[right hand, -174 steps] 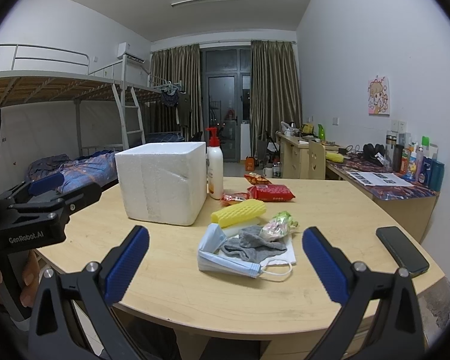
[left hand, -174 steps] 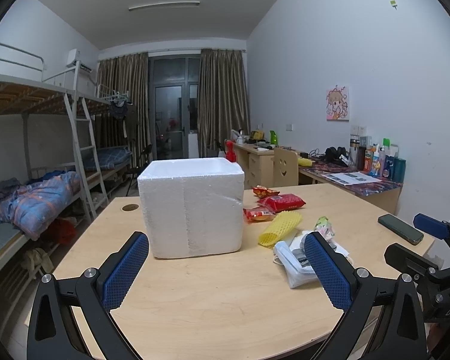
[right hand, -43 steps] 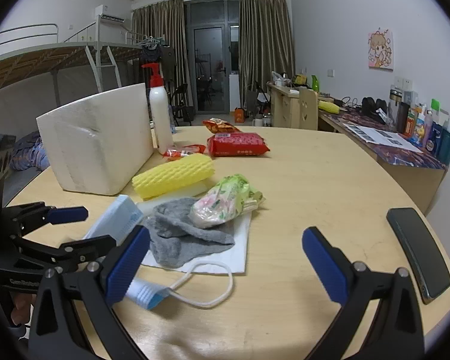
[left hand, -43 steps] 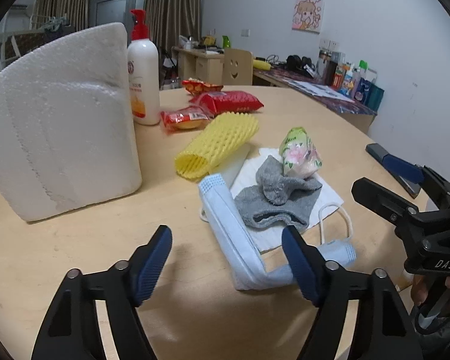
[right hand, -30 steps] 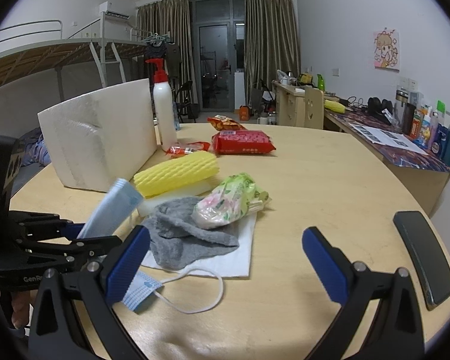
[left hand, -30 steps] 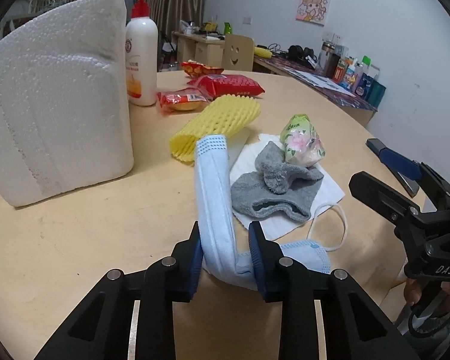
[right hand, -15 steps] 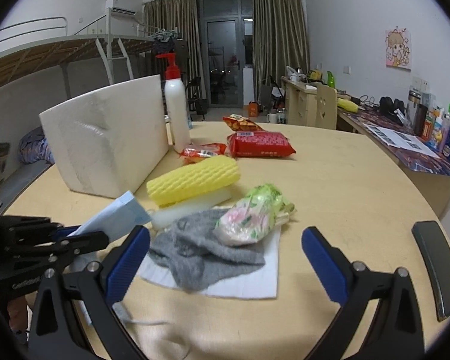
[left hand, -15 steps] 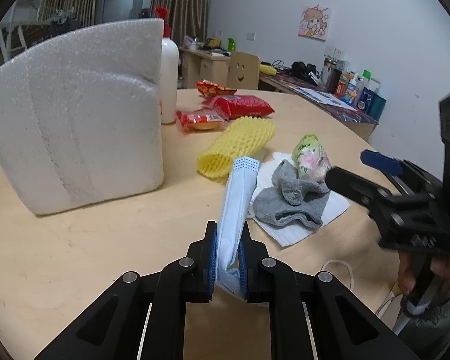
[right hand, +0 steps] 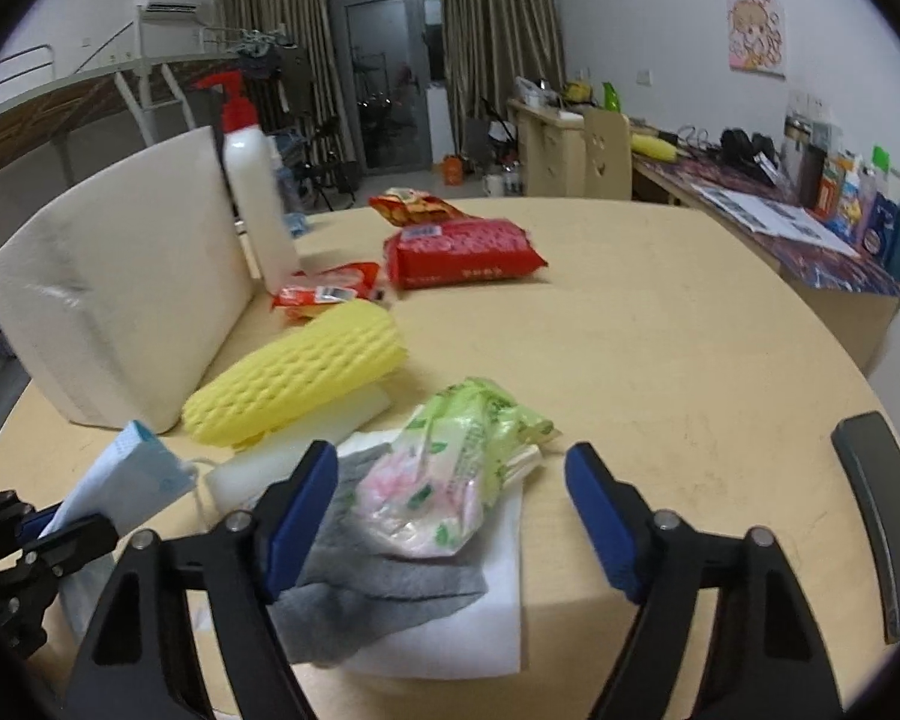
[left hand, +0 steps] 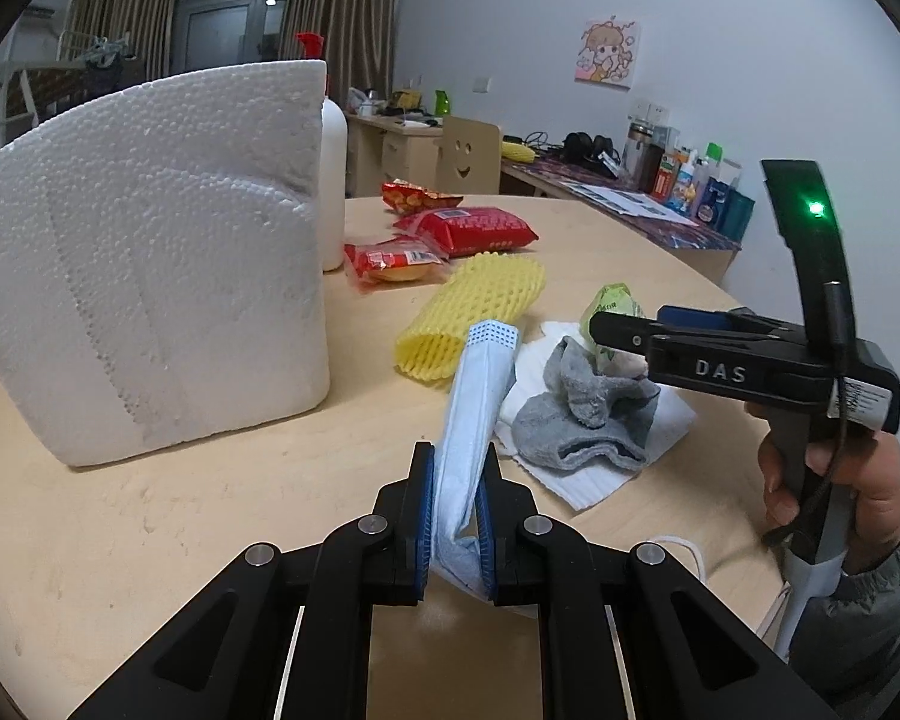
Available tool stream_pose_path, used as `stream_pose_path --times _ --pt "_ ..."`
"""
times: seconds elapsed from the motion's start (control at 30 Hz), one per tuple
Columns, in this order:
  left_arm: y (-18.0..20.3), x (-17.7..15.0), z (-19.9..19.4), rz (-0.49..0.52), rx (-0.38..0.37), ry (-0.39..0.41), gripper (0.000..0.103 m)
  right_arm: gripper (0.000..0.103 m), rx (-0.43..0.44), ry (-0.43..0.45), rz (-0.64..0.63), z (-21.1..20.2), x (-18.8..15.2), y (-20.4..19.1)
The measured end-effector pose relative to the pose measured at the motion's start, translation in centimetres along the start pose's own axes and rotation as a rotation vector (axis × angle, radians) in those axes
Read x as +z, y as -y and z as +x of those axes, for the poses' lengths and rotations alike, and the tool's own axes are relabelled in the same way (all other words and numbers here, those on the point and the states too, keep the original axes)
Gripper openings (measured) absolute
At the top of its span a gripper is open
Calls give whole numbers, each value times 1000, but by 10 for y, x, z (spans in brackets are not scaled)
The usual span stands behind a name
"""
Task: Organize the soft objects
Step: 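Close the right tool on the green-printed snack bag while the left tool holds the mask, then lift the snack bag with the right tool while the left tool lifts the mask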
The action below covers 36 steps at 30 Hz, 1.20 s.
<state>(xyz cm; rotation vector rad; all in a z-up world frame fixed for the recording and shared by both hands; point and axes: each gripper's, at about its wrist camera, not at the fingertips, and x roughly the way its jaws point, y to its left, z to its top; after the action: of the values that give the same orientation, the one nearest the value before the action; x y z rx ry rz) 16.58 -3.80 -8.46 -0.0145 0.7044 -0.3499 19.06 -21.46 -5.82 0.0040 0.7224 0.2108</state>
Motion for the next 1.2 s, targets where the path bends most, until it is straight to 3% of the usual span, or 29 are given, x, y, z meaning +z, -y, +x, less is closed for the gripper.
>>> stream_pose_path --times 0.33,0.53,0.63,0.8,1.2 --pt "0 -1 -2 15 -33 9 14 65 10 -65 43 14 4 8" --pt "1 -1 -4 23 -38 14 14 53 39 -85 52 17 3 7" --pt "2 -1 -4 22 -38 15 14 41 54 -88 63 17 3 8" --pt "1 0 -5 16 -41 21 14 31 66 -51 72 10 3 9" --pt "3 11 -32 15 -24 102 14 31 79 92 72 -44 15 10"
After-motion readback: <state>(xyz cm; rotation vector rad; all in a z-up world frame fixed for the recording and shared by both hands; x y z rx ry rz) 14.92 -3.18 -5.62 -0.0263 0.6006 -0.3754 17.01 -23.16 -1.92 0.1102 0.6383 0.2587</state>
